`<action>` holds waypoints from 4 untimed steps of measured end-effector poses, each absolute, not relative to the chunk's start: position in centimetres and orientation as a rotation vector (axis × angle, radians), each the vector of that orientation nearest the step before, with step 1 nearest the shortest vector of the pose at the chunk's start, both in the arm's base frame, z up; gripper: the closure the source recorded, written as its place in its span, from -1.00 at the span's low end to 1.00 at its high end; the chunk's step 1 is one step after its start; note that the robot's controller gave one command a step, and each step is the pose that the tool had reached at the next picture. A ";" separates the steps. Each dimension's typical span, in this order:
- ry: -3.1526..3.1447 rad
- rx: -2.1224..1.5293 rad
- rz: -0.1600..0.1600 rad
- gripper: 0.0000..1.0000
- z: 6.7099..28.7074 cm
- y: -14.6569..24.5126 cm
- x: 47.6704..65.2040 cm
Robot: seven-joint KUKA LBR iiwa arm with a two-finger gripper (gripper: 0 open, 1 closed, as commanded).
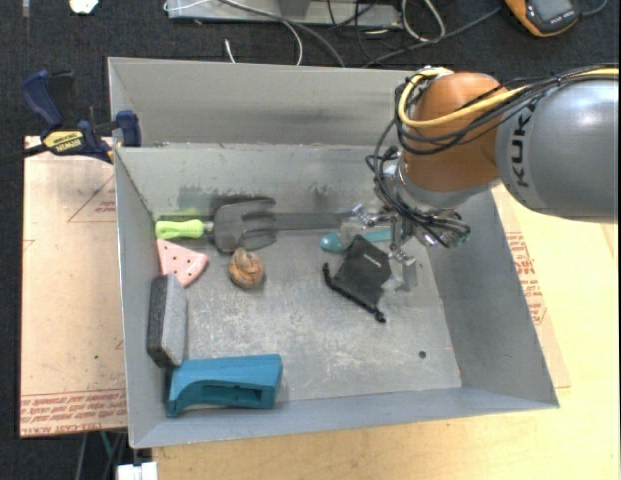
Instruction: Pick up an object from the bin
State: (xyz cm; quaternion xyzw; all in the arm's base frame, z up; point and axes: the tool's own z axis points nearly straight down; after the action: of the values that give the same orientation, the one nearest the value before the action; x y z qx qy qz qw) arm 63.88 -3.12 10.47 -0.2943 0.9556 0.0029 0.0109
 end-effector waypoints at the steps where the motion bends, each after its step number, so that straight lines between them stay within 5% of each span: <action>1: 2.932 -1.062 0.008 -1.00 7.6 -2.1 63.8; 2: 3.047 -0.631 0.010 1.00 7.5 -2.7 61.4; 3: 3.047 -0.630 0.011 1.00 7.5 -2.7 61.4; 4: 3.016 -0.789 0.013 1.00 10.4 -3.2 61.0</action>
Offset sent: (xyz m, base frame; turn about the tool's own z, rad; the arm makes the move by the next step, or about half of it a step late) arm -0.0257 0.0033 -0.0296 0.1884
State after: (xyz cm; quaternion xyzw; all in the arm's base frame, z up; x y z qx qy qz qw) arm 60.99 -3.24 10.44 -0.2530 0.9674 0.0043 0.0119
